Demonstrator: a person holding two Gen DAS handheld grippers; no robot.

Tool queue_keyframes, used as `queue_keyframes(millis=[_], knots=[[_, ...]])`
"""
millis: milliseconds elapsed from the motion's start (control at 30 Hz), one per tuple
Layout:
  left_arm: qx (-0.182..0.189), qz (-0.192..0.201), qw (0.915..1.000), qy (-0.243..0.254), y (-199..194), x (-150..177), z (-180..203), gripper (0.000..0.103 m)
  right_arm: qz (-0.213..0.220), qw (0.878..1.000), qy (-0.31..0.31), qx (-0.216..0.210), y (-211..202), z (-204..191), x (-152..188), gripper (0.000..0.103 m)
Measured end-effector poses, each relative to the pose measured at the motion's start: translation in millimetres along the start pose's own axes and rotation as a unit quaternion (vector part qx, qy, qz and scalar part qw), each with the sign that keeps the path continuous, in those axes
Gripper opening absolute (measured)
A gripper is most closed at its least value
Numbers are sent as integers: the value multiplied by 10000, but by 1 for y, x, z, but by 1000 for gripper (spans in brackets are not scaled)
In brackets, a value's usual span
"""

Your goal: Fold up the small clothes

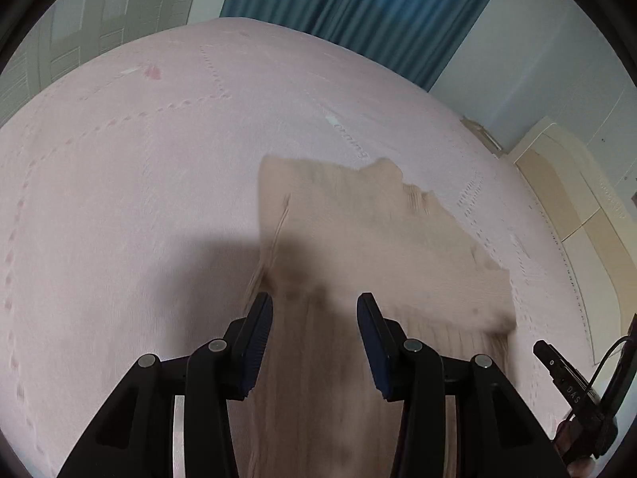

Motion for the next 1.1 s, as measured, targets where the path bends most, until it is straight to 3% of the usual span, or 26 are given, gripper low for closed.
queue_keyframes(millis=[133,333,433,633,667,800,967,1100], knots=[[-98,206,9997,102,-35,27,-15,42,-30,9996,226,144,-27,21,30,36],[502,395,9979,82,-80,59,-24,42,75,9984,529,-174,-71,36,63,35],[775,500,9957,101,-100,77,-25,42,166,9983,426,-357,-92,35,79,35],[947,484,9943,-84,-125,108,-35,42,282,9978,37,-602,-126,23,110,36],[957,522,9940,-110,-130,114,-37,46,303,9975,28,-641,-130,24,118,37],[843,813,9931,-13,-149,126,-36,55,273,9961,208,-816,-144,28,141,38],[321,1020,9938,289,-155,130,-28,56,857,9915,69,-973,-173,22,147,42],[53,1085,9930,473,-160,133,-24,59,798,9908,4,-1097,-164,23,162,44]])
Point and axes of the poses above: each gripper's, at about its wrist camera, not at the fingertips, and y roughly the way its jaws point, z to its right, x to its underside, the point moved 4 cm from there along y, roughly the way its jaws point, and after that the axes turned 4 degrees about -x, right-handed, at the moved point
